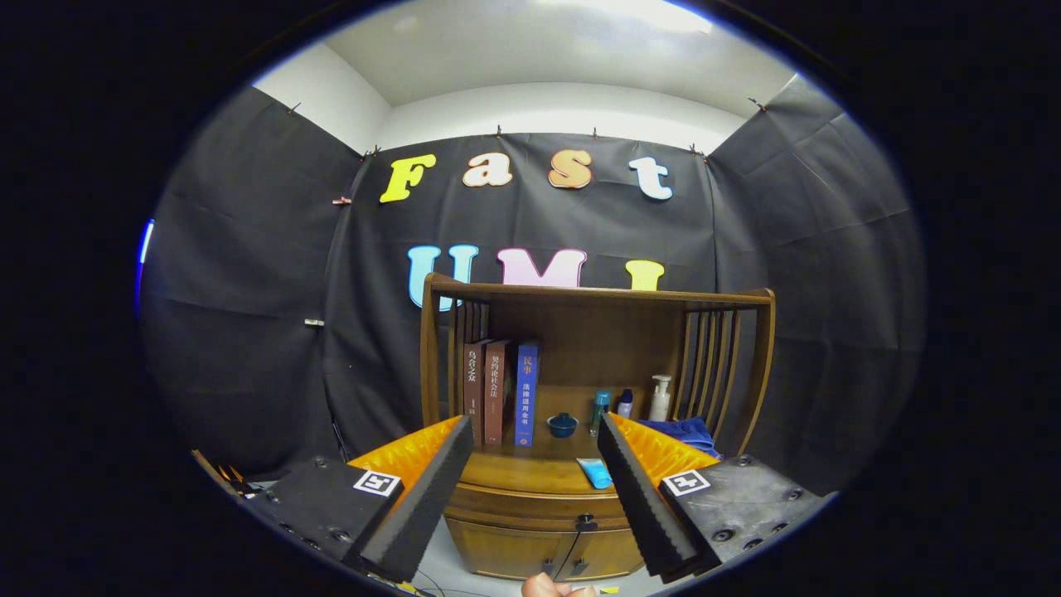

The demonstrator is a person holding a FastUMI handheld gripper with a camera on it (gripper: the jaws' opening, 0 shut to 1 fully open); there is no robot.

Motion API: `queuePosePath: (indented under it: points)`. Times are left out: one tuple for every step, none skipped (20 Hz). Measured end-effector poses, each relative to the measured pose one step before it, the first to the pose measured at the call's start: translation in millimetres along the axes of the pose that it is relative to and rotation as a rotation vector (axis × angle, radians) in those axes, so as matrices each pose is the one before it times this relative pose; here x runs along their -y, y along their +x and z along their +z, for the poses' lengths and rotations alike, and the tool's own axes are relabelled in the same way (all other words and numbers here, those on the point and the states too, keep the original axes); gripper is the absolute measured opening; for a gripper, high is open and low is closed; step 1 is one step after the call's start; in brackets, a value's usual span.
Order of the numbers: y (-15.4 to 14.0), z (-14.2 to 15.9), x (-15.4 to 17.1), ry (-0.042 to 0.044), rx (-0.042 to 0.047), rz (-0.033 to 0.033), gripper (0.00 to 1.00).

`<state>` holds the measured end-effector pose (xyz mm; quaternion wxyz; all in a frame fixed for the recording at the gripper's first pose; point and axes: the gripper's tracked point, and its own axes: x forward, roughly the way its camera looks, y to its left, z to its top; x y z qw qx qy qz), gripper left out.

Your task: Pull open the drawer, take out the items inside it, and place them on the countertop above the cabinet.

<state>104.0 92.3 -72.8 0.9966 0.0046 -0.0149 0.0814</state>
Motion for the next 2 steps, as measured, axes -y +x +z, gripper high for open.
queuePosePath:
  points:
    - [0.04,0.34,-0.86,0.00088,0.00072,0.00223,0.99]
    - [0.35,-0.05,-0.31,-0.00064,-0.00033,0.00004,0.99]
